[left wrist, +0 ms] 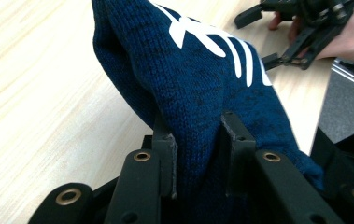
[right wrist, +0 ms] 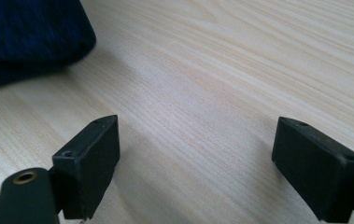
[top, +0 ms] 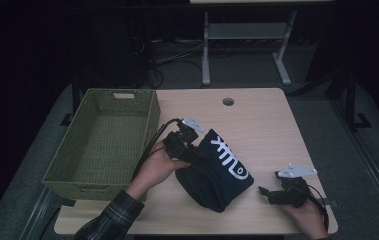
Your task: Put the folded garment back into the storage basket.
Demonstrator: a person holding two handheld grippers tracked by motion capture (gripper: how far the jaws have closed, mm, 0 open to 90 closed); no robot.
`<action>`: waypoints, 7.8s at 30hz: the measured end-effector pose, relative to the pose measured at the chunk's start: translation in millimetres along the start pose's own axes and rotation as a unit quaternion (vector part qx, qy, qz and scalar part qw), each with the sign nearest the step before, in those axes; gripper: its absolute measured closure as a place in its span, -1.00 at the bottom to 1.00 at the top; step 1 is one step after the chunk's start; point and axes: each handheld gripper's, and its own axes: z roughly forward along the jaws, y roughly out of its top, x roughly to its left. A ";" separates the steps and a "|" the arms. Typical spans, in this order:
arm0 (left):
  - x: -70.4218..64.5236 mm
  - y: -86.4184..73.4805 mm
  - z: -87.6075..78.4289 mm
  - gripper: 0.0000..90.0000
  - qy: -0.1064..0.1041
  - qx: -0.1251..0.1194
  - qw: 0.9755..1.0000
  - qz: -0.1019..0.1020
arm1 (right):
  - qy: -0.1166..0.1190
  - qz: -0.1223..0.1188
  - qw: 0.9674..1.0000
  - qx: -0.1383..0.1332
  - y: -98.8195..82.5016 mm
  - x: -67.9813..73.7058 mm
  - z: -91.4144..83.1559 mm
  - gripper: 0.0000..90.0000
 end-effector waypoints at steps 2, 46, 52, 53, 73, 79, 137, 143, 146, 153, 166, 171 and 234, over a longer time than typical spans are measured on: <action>-0.2 2.4 -5.9 0.59 -0.001 -0.002 1.000 0.000 | 0.000 0.000 1.000 0.000 0.0 0.0 0.0 -0.67; 31.3 2.9 -146.3 0.58 0.076 -0.033 0.996 -0.030 | -0.001 0.002 1.000 0.000 -0.1 0.3 -0.1 -0.67; 36.0 -5.4 -165.2 0.58 0.092 -0.041 0.994 -0.042 | -0.001 0.001 1.000 0.000 -0.1 0.2 0.0 -0.67; 37.2 -7.1 -168.7 0.58 0.095 -0.041 0.994 -0.043 | -0.001 0.001 1.000 0.000 -0.1 0.2 0.0 -0.67; 58.3 -51.4 -237.5 0.58 0.153 -0.076 0.980 -0.101 | -0.003 0.001 1.000 0.000 -0.1 -0.1 0.0 -0.67; 70.1 -70.0 -248.3 0.58 0.166 -0.078 0.975 -0.125 | -0.004 0.002 1.000 0.000 -0.1 -0.1 0.0 -0.67; 151.6 -182.1 -162.4 0.56 0.174 -0.028 0.951 -0.254 | -0.006 0.002 1.000 -0.001 -0.1 -0.7 0.3 -0.67; 163.9 -196.4 -153.2 0.54 0.185 -0.010 0.946 -0.266 | -0.006 0.002 1.000 -0.001 0.0 -0.7 0.3 -0.67; 168.7 -202.2 -150.3 0.53 0.192 0.002 0.944 -0.267 | -0.006 0.002 1.000 -0.001 -0.1 -0.7 0.3 -0.67; 176.0 -210.2 -142.1 0.47 0.212 0.025 0.939 -0.269 | -0.006 0.002 1.000 -0.001 0.0 -0.8 0.3 -0.67; 179.4 -213.9 -143.9 0.07 0.229 0.034 0.935 -0.268 | -0.007 0.003 1.000 -0.001 0.0 -0.8 0.3 -0.67; 178.7 -212.9 -151.9 -0.14 0.240 0.024 0.932 -0.271 | -0.007 0.003 1.000 -0.001 0.0 -0.8 0.3 -0.67; 72.3 -65.7 -65.7 -0.68 0.145 -0.098 0.978 -0.113 | -0.008 0.002 1.000 -0.002 0.0 -1.2 0.3 -0.67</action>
